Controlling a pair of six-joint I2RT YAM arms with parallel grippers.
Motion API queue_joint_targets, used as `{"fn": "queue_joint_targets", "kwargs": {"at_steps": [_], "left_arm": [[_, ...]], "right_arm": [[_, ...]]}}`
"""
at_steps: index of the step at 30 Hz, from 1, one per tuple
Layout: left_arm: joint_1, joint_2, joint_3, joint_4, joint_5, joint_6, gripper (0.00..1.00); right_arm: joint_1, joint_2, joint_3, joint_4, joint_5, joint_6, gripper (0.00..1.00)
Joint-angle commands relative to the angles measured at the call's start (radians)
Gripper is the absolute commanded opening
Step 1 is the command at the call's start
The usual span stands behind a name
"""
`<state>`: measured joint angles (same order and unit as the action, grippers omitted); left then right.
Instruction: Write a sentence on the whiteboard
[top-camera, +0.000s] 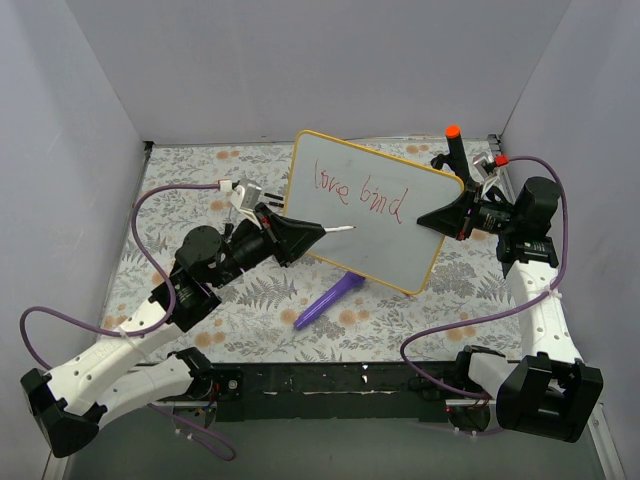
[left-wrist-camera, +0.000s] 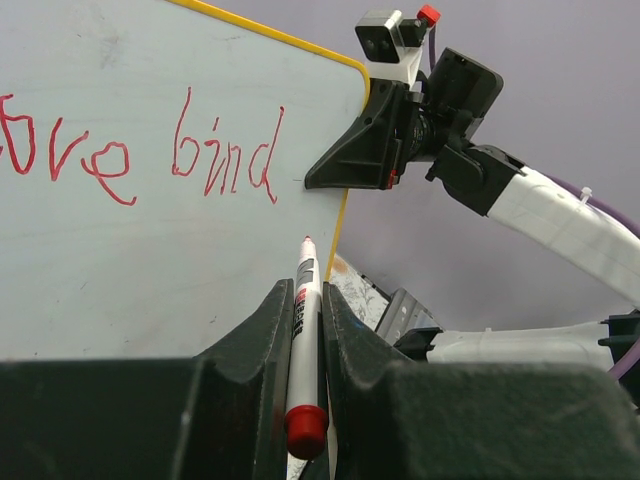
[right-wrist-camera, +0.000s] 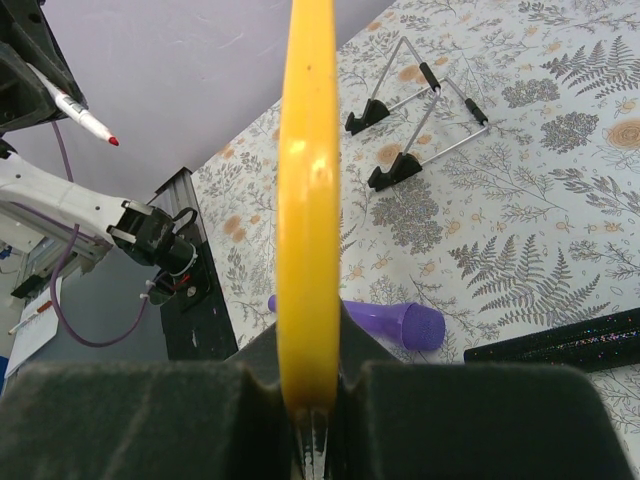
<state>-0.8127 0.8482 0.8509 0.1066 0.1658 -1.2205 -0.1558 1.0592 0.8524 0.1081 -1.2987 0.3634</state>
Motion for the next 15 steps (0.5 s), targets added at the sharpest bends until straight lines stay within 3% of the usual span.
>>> {"fn": "queue_joint_targets", "kwargs": {"at_steps": [1, 9, 15], "left_arm": [[0.006, 0.011, 0.0, 0.016, 0.012, -0.002, 0.0], [-0.006, 0.136, 0.097, -0.01, 0.096, 0.03, 0.0], [-0.071, 0.271, 0.192, -0.041, 0.045, 0.118, 0.0]], "right_arm": [[0.001, -0.028, 0.008, 0.096, -0.05, 0.017, 0.01], [0.001, -0.027, 0.008, 0.097, -0.053, 0.022, 0.01], [0.001, -0.008, 0.017, 0.1, -0.056, 0.02, 0.01]]}}
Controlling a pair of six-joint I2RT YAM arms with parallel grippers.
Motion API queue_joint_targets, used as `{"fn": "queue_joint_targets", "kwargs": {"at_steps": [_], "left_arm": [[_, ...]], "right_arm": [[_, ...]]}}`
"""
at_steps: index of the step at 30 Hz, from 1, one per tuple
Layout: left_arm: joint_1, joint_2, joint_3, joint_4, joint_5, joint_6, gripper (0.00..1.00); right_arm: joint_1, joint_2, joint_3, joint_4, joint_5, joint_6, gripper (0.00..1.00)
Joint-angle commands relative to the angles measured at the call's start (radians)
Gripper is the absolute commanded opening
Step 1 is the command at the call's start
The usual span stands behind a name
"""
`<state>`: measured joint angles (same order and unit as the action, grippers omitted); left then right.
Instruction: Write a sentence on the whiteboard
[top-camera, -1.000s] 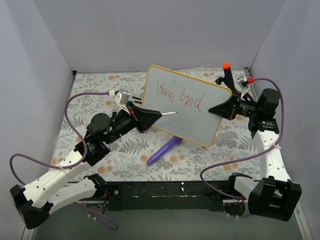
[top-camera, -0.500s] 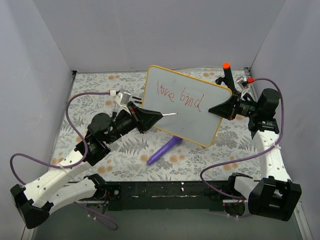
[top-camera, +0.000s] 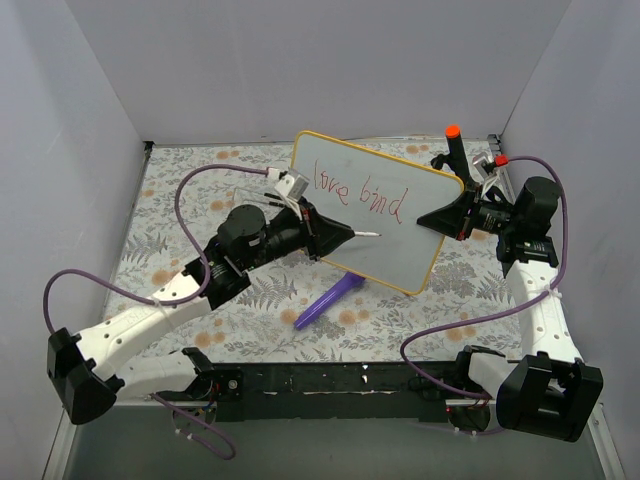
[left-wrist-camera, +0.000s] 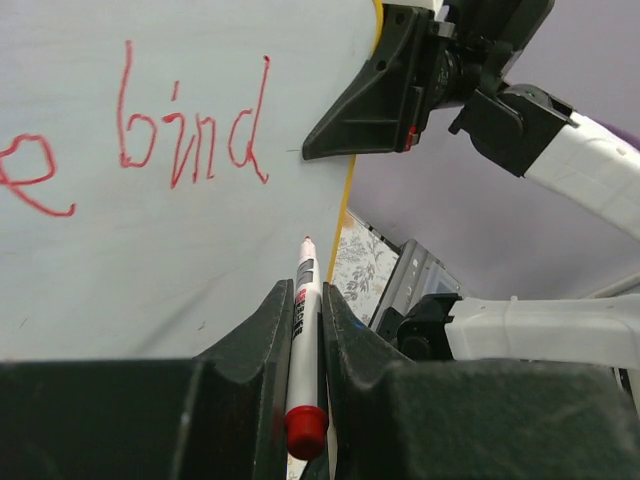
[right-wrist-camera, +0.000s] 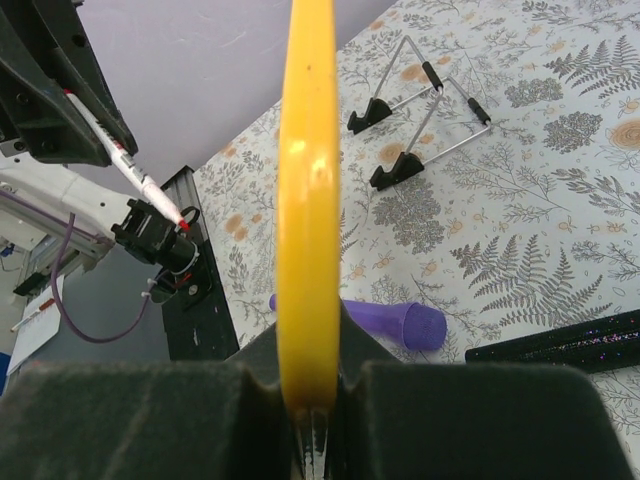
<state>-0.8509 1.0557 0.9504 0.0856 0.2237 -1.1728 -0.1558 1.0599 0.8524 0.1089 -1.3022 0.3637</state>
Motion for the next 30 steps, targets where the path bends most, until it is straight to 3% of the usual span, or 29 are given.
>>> {"fn": "queue_joint_targets", "kwargs": {"at_steps": [1, 14, 30], "left_arm": [[-0.034, 0.085, 0.135, -0.03, -0.023, 0.079, 0.0], [-0.065, 0.3, 0.333, -0.02, -0.095, 0.156, 0.0], [-0.069, 0.348, 0.389, -0.017, -0.109, 0.188, 0.0]], "right_arm": [[0.001, -0.005, 0.019, 0.1, -0.052, 0.02, 0.01], [0.001, 0.002, 0.017, 0.101, -0.049, 0.021, 0.01], [0.001, 0.0, 0.016, 0.103, -0.049, 0.02, 0.01]]}}
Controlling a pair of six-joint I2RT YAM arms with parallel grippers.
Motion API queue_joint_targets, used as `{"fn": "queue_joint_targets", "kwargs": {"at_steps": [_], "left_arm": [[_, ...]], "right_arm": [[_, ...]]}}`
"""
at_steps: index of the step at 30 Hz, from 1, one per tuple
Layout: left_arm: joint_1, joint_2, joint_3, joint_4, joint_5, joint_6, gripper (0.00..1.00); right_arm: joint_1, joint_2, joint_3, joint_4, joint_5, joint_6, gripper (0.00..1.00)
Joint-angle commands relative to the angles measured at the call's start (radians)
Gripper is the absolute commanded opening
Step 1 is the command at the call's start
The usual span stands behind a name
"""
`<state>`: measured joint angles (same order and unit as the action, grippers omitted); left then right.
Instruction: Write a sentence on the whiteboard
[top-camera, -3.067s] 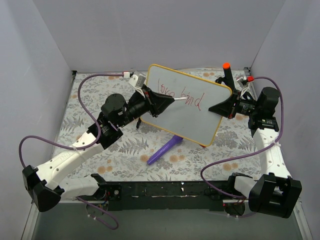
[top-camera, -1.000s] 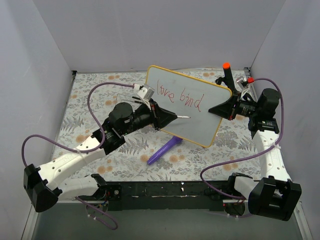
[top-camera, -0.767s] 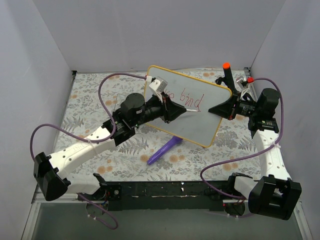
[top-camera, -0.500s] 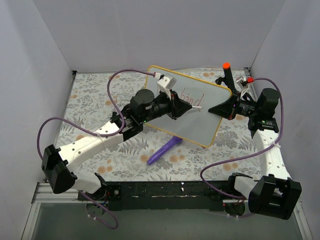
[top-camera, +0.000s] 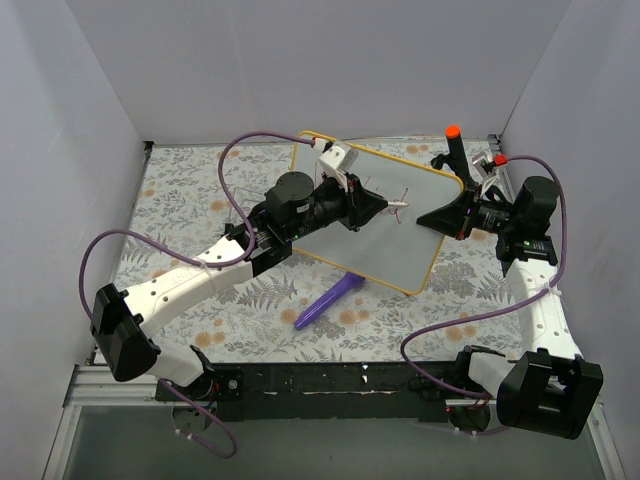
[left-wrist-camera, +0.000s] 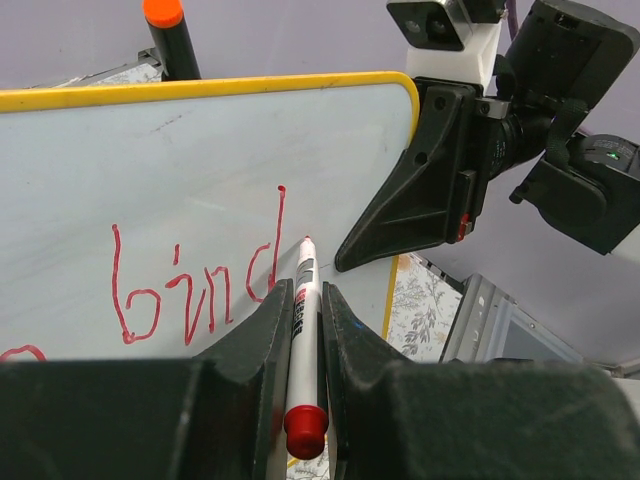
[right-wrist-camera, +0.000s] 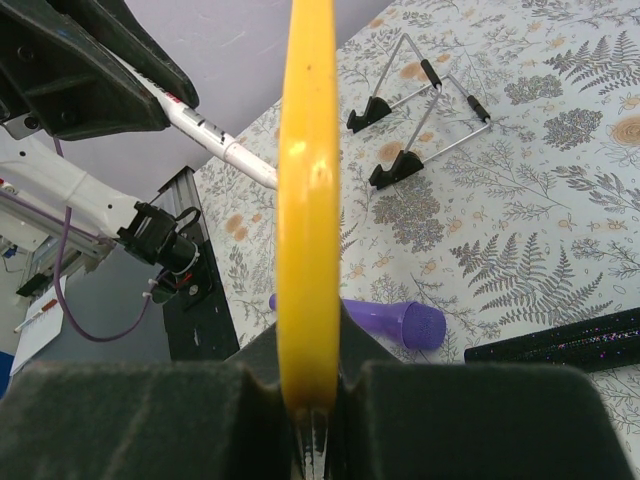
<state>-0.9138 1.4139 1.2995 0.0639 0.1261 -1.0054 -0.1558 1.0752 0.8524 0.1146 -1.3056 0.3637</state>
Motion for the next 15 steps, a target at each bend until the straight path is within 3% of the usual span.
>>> {"fn": "queue_joint_targets", "kwargs": {"at_steps": [1, 15], "left_arm": [[-0.007, -0.004, 0.043, 0.002, -0.008, 0.022, 0.0], [-0.005, 0.025, 0.067, -0.018, 0.017, 0.017, 0.0]], "right_arm": [[0.002, -0.015, 0.016, 0.097, -0.046, 0.02, 0.01], [0.002, -0.017, 0.017, 0.096, -0.047, 0.021, 0.01]]}}
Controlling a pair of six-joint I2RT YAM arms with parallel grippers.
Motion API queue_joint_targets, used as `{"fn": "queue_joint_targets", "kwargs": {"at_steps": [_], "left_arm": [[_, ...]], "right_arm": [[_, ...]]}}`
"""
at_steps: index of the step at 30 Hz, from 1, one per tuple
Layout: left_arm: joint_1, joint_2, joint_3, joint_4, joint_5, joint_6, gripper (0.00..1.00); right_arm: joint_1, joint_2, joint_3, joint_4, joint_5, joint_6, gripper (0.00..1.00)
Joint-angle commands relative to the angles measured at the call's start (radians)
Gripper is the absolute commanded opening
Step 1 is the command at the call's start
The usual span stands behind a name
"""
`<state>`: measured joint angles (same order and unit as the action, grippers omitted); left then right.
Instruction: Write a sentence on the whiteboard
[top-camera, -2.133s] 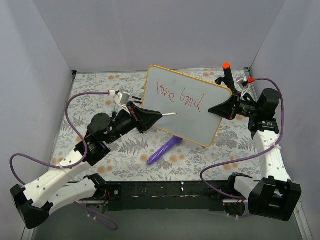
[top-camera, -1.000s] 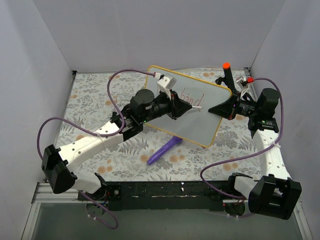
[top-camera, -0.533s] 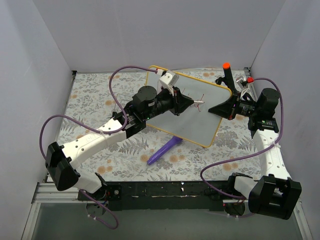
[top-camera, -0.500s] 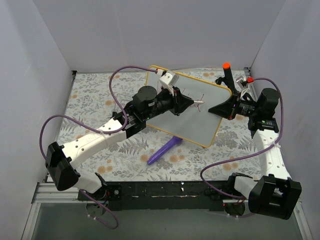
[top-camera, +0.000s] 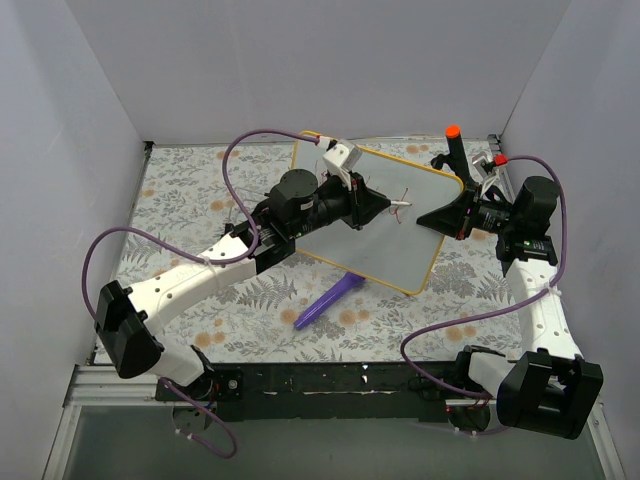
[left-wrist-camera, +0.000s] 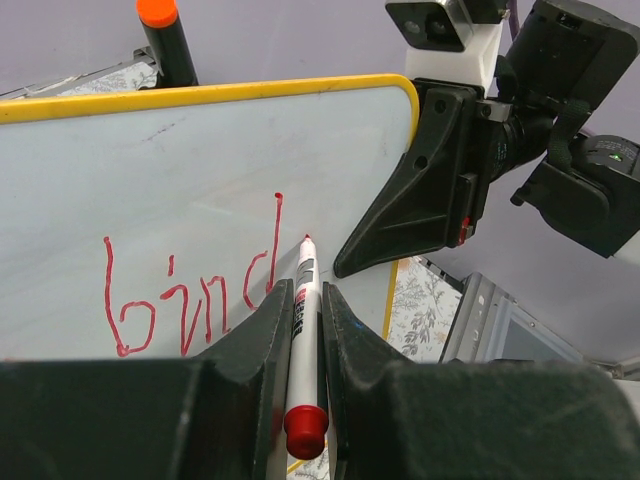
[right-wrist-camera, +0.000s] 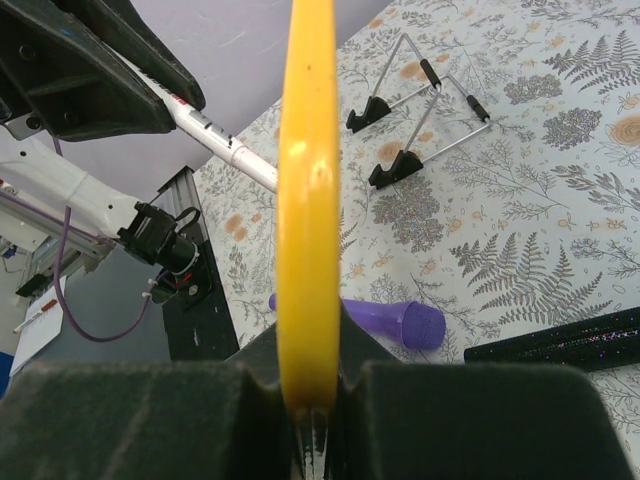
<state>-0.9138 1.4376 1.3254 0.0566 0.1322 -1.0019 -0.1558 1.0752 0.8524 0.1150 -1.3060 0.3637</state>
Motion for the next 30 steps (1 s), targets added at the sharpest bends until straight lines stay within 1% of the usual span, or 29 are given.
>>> {"fn": "queue_joint_targets", "kwargs": {"at_steps": [1, 10, 21, 30], "left_arm": [[-0.007, 0.001, 0.043, -0.012, 0.01, 0.014, 0.0], [-0.007, 0.004, 0.047, -0.021, 0.003, 0.02, 0.0], [-0.005, -0.022, 0.029, -0.014, -0.062, 0.025, 0.0], [-0.007, -0.042, 0.009, -0.023, -0.086, 0.031, 0.0]], "right_arm": [[0.001, -0.015, 0.019, 0.095, -0.047, 0.02, 0.01], [0.002, -0.017, 0.017, 0.095, -0.045, 0.02, 0.01], [0.002, -0.015, 0.019, 0.095, -0.047, 0.021, 0.01], [0.001, -0.017, 0.019, 0.095, -0.047, 0.021, 0.01]]}}
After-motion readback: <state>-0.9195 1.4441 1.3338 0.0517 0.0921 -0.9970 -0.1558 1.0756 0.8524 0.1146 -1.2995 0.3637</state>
